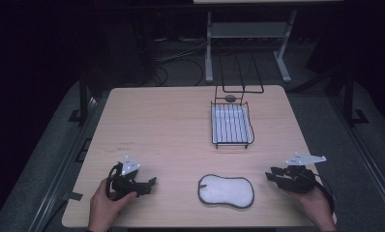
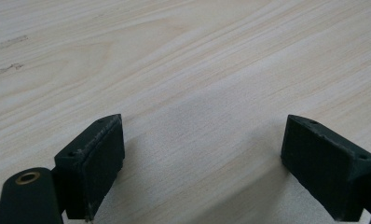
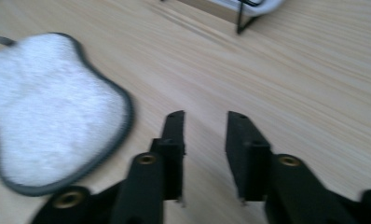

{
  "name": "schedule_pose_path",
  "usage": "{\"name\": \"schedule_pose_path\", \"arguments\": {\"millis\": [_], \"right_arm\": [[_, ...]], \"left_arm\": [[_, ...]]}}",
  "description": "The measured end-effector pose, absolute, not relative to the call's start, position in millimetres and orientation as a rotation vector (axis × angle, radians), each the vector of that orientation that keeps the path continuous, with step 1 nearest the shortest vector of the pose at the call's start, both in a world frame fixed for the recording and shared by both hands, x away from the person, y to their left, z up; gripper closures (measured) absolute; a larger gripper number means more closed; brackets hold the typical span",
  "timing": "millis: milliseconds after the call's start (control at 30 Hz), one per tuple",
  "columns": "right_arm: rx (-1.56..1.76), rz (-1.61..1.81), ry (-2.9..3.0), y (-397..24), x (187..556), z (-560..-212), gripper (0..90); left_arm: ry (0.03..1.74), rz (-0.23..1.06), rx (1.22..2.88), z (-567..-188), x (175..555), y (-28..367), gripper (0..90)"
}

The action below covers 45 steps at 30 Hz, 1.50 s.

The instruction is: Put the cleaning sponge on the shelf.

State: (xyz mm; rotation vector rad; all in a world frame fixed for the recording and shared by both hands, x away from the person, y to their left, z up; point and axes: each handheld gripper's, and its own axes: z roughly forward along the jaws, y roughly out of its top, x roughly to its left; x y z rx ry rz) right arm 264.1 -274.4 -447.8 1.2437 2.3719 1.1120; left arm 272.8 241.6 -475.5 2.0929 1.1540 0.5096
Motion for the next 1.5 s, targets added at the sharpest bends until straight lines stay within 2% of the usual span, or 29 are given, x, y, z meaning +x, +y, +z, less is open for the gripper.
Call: {"name": "schedule_pose_path", "arguments": {"millis": [67,100,133,800,1500], "right_arm": [[1.219,1.14,2.392,-271,262,-445,80.4],[1.219,1.14,2.392,-271,262,-445,80.4],[1.182,1.164,2.416,-266,260,-441,89.4],[0.959,1.271,2.626,-213,246,-438,90.0],[0.943,1.16,2.733,-199,249,-453,90.0]], "left_arm": [[1.153,0.51,2.093,-475,273,242,12.6],[1.153,0.51,2.093,-475,273,242,12.6],[1.153,0.51,2.093,-475,273,242,12.6],[1.153,0.51,2.094,-475,273,242,12.6],[1.153,0.51,2.093,-475,273,242,12.6]]}}
